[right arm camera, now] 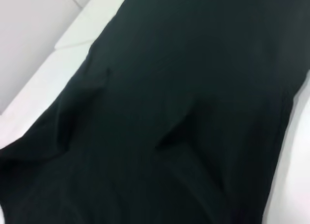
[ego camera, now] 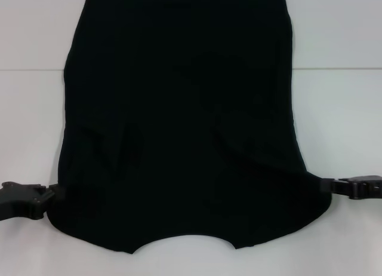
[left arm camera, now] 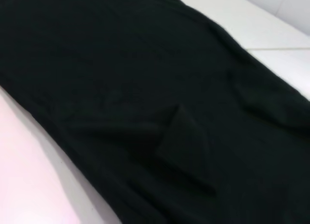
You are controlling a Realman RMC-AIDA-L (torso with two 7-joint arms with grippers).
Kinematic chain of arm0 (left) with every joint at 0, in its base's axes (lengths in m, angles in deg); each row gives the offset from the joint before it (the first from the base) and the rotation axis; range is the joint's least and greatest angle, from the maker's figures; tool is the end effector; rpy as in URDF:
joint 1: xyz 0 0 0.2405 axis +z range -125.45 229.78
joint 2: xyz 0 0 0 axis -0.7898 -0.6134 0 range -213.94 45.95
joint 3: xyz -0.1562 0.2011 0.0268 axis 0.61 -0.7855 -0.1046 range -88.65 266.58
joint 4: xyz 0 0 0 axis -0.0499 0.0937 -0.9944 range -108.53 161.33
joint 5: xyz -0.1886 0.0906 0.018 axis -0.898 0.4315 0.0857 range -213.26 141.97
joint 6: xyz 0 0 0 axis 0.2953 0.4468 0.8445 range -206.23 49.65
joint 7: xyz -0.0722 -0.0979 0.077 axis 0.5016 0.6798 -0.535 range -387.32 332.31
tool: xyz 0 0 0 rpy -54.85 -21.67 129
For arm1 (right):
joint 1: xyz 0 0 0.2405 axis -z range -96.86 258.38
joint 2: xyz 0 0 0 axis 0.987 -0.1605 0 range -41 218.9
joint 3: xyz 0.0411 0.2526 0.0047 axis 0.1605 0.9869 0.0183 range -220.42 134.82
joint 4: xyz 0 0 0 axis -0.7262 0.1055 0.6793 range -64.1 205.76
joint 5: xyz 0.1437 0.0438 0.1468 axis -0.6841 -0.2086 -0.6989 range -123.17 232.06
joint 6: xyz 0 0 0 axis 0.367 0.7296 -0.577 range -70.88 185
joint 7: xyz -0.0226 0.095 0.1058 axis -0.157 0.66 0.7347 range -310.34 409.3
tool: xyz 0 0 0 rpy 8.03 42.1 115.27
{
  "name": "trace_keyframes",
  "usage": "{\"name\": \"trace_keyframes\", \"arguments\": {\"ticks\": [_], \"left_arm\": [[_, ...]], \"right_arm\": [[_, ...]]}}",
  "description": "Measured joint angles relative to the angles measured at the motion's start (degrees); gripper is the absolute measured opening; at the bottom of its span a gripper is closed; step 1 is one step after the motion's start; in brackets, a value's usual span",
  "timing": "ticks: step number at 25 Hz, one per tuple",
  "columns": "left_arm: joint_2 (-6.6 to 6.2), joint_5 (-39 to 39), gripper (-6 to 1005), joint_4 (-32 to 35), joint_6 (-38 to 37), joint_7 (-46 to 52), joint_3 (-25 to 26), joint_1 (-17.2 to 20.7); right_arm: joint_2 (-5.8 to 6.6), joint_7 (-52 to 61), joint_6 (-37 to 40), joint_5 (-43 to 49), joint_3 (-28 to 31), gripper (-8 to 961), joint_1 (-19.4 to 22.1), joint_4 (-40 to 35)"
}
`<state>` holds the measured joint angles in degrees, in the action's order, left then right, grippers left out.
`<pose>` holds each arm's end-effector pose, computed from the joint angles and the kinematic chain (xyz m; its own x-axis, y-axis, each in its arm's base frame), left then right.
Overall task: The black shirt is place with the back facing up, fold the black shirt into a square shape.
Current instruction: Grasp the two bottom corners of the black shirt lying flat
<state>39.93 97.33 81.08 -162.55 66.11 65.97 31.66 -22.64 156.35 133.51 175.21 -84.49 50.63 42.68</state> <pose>-0.3502 0.2868 0.0435 0.6296 0.6271 0.4586 0.7768 -0.5197 -0.3557 0.3304 0.3354 0.0164 0.4634 -0.7868 -0.4077 -0.8800 -0.4625 -0.1079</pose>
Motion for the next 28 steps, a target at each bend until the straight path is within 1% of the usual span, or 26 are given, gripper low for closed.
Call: {"name": "trace_keyframes", "arguments": {"ticks": [5, 8, 11, 14, 20, 24, 28], "left_arm": [[-0.22, 0.0, 27, 0.16, -4.32, 0.7, 4.76, -0.05], [-0.46, 0.0, 28, -0.12, -5.99, 0.72, 6.77, 0.16], [-0.5, 0.0, 28, -0.35, -7.69, 0.73, 8.64, 0.63], [-0.52, 0.0, 27, -0.74, -9.13, 0.67, 10.38, 1.02], [-0.48, 0.0, 27, -1.58, -10.43, 0.55, 10.77, 1.88], [-0.48, 0.0, 28, -2.19, -12.03, 0.28, 10.81, 2.64], [-0.2, 0.0, 28, -2.21, -13.34, 0.25, 10.97, 3.69]], "right_arm": [[0.53, -2.92, 3.04, 0.05, 4.15, 26, 2.59, -0.11], [0.78, -4.34, 4.46, 0.14, 5.97, 26, 3.95, -0.11], [0.84, -6.61, 6.14, 0.16, 8.87, 26, 5.91, -0.11], [0.87, -7.6, 6.79, 0.17, 10.0, 27, 6.71, -0.11], [0.93, -11.93, 10.45, 0.18, 11.93, 27, 8.94, -0.1], [0.75, -14.65, 12.21, 0.19, 13.2, 27, 10.43, -0.16], [0.93, -16.04, 13.51, 0.2, 14.1, 26, 12.02, -0.78]]}}
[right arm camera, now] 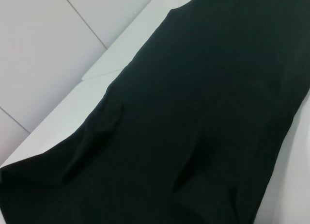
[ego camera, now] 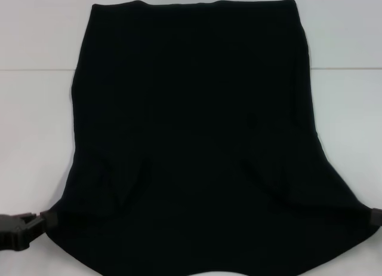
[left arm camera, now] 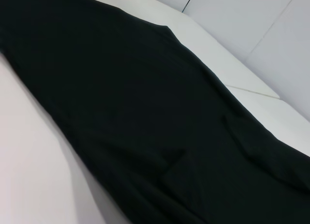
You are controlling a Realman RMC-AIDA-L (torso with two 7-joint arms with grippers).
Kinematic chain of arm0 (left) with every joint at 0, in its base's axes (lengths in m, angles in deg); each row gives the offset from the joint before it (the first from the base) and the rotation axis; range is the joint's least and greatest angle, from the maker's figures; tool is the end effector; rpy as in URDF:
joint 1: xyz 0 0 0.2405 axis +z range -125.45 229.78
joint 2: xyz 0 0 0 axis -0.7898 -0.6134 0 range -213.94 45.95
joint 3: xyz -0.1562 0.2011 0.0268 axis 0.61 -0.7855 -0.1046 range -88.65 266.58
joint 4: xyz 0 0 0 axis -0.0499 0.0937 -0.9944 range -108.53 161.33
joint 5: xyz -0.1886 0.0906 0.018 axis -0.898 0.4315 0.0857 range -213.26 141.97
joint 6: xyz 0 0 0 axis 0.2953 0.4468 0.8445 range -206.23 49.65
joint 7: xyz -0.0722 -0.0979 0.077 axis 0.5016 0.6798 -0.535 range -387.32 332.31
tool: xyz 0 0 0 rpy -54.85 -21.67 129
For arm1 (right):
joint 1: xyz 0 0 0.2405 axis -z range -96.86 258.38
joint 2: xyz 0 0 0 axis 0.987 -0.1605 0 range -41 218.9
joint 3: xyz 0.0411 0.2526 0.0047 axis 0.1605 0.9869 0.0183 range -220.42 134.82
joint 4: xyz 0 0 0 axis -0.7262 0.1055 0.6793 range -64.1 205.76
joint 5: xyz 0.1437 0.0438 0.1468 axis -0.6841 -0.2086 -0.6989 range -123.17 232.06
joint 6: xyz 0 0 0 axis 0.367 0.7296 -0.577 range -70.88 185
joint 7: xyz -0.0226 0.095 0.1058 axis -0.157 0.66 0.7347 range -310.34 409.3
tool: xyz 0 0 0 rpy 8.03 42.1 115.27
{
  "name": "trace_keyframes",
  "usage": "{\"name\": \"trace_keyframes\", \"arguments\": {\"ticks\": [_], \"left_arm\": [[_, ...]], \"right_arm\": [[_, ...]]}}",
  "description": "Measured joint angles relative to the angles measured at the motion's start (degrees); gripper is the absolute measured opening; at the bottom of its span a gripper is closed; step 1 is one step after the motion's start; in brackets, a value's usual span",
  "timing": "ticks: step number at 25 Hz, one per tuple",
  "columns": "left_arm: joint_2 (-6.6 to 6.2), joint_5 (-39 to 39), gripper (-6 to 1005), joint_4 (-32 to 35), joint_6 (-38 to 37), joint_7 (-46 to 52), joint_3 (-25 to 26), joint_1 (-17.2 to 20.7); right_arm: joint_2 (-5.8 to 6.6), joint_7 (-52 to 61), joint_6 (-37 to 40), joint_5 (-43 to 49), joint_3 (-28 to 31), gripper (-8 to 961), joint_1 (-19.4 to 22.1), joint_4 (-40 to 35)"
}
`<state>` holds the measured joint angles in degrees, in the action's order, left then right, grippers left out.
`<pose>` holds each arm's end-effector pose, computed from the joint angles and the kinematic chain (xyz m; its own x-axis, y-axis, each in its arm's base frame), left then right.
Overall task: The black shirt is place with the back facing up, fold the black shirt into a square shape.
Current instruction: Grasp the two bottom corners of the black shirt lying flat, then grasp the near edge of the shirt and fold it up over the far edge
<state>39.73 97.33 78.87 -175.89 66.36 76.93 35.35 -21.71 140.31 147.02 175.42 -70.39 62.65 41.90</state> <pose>-0.3592 0.2353 0.0478 0.4681 0.6677 0.5788 0.8690 -0.4667 -0.1643 0.3755 0.2558 0.0497 0.4631 -0.6975 -0.5468 -0.8594 -0.5041 -0.0849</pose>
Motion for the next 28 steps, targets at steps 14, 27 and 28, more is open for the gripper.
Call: {"name": "trace_keyframes", "arguments": {"ticks": [14, 27, 28], "left_arm": [[0.19, 1.14, 27, -0.35, -8.61, -0.99, 2.97, 3.34], [-1.51, -4.01, 27, -2.84, -9.56, 1.38, 3.56, -3.85], [-2.19, -4.89, 27, -3.79, -9.2, 1.8, 3.56, -5.5]], "right_arm": [[1.55, -1.55, 5.24, 2.35, 2.84, 26, 3.19, -3.05], [0.92, -1.32, 5.65, 2.79, 9.29, 27, -2.79, -3.41], [0.9, -1.28, 5.43, 2.77, 9.77, 27, -4.09, -3.24]]}}
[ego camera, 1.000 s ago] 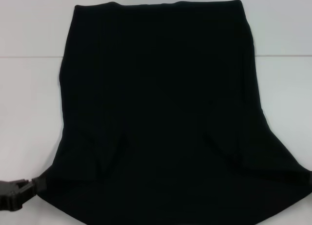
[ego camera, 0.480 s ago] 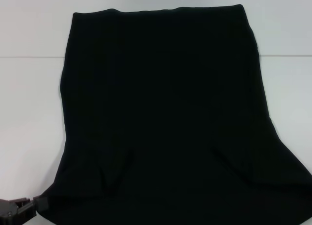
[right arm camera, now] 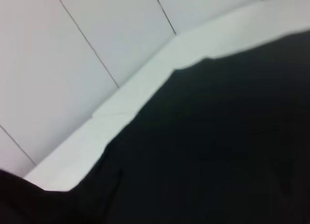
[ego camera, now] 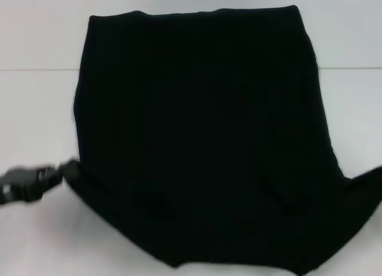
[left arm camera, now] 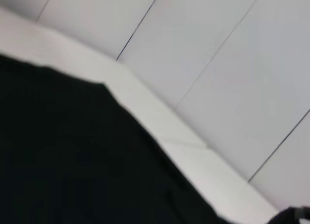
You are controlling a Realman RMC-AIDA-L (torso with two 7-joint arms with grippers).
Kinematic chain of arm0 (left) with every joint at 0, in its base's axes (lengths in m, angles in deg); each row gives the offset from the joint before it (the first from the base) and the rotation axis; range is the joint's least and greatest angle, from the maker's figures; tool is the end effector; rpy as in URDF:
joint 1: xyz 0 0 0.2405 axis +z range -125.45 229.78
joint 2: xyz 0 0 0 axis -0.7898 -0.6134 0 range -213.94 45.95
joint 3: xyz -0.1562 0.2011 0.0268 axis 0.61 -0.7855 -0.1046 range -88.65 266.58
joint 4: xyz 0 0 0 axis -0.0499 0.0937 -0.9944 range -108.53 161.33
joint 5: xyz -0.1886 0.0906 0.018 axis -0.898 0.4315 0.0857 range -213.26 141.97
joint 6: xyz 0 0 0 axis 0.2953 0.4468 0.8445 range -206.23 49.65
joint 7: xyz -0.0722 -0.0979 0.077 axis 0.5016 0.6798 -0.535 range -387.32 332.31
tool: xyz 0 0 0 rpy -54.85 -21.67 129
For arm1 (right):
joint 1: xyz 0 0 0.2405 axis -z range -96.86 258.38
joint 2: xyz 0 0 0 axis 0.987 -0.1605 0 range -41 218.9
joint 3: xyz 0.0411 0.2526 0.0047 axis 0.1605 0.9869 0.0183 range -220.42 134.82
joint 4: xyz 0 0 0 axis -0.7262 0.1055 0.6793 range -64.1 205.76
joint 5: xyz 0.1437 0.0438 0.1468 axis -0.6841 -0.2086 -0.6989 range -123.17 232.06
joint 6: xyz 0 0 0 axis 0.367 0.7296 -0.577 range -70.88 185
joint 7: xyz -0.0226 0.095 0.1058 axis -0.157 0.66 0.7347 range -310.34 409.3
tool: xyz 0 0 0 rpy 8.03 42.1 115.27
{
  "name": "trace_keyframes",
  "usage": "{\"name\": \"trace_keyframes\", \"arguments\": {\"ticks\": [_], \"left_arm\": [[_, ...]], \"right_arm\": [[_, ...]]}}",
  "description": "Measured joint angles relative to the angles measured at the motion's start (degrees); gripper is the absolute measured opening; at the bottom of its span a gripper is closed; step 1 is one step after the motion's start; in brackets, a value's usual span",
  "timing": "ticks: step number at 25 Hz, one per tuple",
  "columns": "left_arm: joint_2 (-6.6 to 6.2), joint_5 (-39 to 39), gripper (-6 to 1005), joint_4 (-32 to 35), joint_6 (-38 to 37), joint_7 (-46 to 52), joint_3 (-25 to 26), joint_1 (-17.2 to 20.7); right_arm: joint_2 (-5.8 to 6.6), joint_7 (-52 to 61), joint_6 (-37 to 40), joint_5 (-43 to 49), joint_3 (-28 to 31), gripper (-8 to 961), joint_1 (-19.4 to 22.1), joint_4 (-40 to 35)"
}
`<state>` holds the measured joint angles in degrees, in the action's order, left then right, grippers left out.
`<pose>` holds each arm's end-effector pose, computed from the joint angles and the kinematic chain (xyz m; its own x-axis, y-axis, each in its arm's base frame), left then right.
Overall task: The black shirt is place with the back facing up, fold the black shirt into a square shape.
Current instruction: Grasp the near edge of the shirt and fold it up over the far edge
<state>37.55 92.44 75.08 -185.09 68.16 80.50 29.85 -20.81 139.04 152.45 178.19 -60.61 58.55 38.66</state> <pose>-0.3212 0.2590 0.0606 0.4447 0.5895 0.6743 0.8043 -0.5941 -0.0110 0.3574 0.2807 0.0824 0.5166 -0.5910 -0.6195 -0.8076 -0.5768 -0.1232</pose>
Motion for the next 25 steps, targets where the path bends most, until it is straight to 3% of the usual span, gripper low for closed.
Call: {"name": "trace_keyframes", "arguments": {"ticks": [6, 8, 9, 13, 25], "left_arm": [[-4.31, -0.92, 28, -7.97, 9.98, 1.72, -0.19, -9.69], [-4.77, -0.92, 28, -9.25, 12.26, 1.77, -0.26, -10.83], [-5.6, -0.92, 28, -12.1, 18.65, 1.79, -0.28, -13.53], [-5.79, -0.93, 28, -14.02, 27.08, 1.77, -0.24, -16.55], [-5.88, -3.42, 27, -19.15, 45.39, 1.46, -0.68, -22.1]], "right_arm": [[-1.33, 0.31, -4.96, 0.0, 0.61, 32, -6.35, 0.16], [-2.02, 0.43, -8.53, 0.0, 0.7, 37, -8.38, 0.18], [-2.3, 0.45, -10.22, 0.01, 0.71, 40, -9.3, 0.22], [-2.93, 1.46, -16.69, 0.01, 0.36, 51, -12.35, 0.52], [-2.99, 3.46, -37.41, 0.17, -3.31, 84, -22.24, 7.79]]}}
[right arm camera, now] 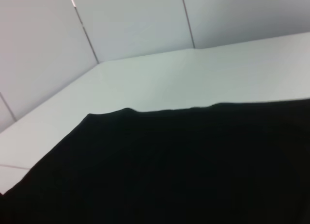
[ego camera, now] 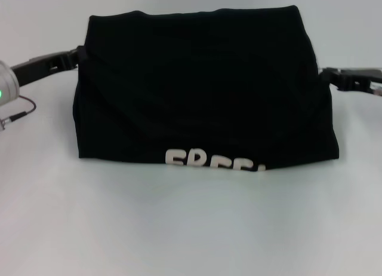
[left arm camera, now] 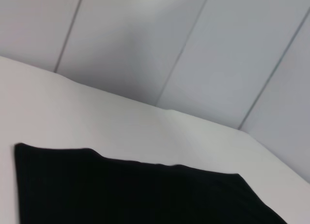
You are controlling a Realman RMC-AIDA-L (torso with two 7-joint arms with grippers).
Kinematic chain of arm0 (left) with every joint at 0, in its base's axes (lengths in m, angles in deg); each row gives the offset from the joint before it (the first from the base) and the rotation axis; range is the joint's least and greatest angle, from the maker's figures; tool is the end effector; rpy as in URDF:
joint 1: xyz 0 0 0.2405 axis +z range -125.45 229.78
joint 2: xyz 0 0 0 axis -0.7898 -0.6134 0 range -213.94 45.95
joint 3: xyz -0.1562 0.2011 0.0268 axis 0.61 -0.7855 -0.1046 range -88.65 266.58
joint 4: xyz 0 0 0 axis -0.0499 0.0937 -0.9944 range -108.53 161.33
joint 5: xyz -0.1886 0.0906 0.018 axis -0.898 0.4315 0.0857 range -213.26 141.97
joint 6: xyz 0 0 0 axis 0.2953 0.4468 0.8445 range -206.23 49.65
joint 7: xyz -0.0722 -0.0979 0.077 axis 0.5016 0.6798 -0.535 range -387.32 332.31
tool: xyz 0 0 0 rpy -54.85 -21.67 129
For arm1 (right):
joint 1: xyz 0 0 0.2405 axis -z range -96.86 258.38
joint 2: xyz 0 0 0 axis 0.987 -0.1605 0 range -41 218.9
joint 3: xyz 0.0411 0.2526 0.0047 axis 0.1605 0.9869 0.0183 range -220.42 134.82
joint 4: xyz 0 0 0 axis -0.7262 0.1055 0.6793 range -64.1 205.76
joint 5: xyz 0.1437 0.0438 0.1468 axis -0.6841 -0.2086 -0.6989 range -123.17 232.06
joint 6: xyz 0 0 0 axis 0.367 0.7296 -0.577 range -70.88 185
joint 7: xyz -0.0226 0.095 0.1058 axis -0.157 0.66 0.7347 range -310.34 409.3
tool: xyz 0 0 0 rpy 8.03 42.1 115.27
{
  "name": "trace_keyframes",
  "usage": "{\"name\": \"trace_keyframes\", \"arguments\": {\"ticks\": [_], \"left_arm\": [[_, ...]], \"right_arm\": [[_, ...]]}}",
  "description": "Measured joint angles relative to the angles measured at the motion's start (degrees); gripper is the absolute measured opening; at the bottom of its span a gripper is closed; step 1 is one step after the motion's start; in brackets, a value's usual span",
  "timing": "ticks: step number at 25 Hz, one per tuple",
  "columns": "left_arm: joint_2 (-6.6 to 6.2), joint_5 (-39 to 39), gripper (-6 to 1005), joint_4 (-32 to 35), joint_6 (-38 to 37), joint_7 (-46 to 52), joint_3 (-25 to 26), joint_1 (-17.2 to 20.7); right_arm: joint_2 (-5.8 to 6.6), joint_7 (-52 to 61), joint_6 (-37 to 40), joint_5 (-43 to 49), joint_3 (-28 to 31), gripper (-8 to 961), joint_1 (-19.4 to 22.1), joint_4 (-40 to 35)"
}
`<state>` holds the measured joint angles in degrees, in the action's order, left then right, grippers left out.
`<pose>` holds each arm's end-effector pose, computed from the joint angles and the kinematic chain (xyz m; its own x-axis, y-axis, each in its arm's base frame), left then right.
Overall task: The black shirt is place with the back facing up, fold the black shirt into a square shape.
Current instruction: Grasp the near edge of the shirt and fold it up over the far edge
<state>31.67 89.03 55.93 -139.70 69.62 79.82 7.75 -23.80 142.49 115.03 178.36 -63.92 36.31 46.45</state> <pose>-0.2816 0.4362 0.0609 0.4364 0.4618 0.7722 0.8878 -0.3607 -0.2859 0.2828 0.4381 0.0444 0.6006 -0.5062 -0.6189 -0.7951 -0.4596 -0.3957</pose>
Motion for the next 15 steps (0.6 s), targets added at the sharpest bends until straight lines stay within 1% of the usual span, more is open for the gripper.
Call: {"name": "trace_keyframes", "arguments": {"ticks": [5, 8, 15], "left_arm": [[0.11, -0.26, 29, -0.17, 4.53, 0.08, 0.0, -2.1], [-0.01, -0.57, 30, -0.31, 6.29, -0.01, 0.0, -3.39], [-0.76, -0.81, 34, -1.38, 10.37, -0.32, -0.05, -5.51]], "right_arm": [[-0.26, 1.52, -6.52, -0.14, -2.31, 98, -3.83, 0.65], [-0.28, 2.46, -9.14, -0.15, -3.11, 106, -5.42, 0.66], [0.74, 3.73, -10.59, -0.22, -3.21, 126, -6.45, 0.27]]}}
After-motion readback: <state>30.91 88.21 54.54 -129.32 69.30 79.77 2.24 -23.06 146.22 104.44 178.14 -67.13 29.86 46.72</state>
